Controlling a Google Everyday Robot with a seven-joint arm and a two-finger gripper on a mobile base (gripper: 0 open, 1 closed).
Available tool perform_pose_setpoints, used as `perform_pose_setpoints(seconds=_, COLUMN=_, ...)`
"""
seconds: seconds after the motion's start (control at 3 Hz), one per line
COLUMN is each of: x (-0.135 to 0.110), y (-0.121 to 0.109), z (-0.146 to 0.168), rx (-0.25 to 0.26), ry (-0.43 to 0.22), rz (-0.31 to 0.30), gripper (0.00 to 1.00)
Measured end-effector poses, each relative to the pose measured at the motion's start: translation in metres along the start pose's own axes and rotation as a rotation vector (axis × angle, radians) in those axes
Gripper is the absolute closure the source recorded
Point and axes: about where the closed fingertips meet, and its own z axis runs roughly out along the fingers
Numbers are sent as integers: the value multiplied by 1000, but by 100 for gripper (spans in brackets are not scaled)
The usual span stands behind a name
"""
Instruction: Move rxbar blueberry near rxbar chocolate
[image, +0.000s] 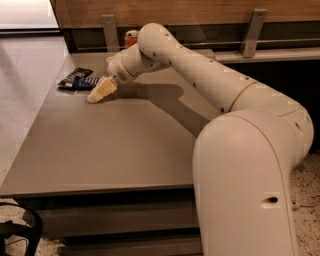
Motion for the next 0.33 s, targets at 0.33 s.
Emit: perform_pose_setpoints(seconds=0.33, x=0, y=0, z=0, rx=0, ry=0, rz=0, gripper=0)
